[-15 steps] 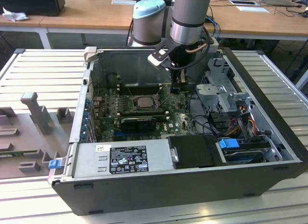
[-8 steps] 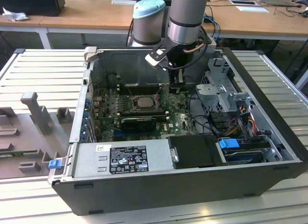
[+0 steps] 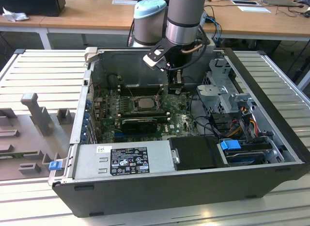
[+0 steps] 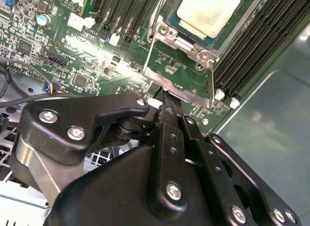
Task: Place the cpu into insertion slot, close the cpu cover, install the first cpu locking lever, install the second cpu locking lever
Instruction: 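Close the cpu cover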
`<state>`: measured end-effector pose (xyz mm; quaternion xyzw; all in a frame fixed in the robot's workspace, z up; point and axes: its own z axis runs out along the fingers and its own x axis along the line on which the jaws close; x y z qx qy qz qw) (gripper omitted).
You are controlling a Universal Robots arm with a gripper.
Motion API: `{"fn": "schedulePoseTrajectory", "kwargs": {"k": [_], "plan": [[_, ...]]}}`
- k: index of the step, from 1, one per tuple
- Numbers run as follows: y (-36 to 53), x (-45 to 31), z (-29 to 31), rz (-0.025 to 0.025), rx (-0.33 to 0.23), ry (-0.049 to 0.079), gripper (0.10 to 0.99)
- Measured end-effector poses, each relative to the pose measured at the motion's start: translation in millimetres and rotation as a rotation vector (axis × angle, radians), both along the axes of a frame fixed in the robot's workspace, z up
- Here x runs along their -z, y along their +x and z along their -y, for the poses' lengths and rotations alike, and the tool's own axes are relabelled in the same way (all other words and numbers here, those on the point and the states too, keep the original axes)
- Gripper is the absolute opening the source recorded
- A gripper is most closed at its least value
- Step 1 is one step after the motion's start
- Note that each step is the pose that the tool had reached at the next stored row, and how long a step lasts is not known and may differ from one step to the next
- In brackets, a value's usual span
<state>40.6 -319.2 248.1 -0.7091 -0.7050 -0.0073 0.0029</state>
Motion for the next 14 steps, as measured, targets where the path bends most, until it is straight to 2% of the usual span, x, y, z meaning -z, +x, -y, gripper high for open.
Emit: {"fn": "schedulePoseTrajectory", "kwargs": {"k": [14], "plan": [[-13.6, 0.0, 0.0, 0.0, 0.0, 0.0, 0.106]]}}
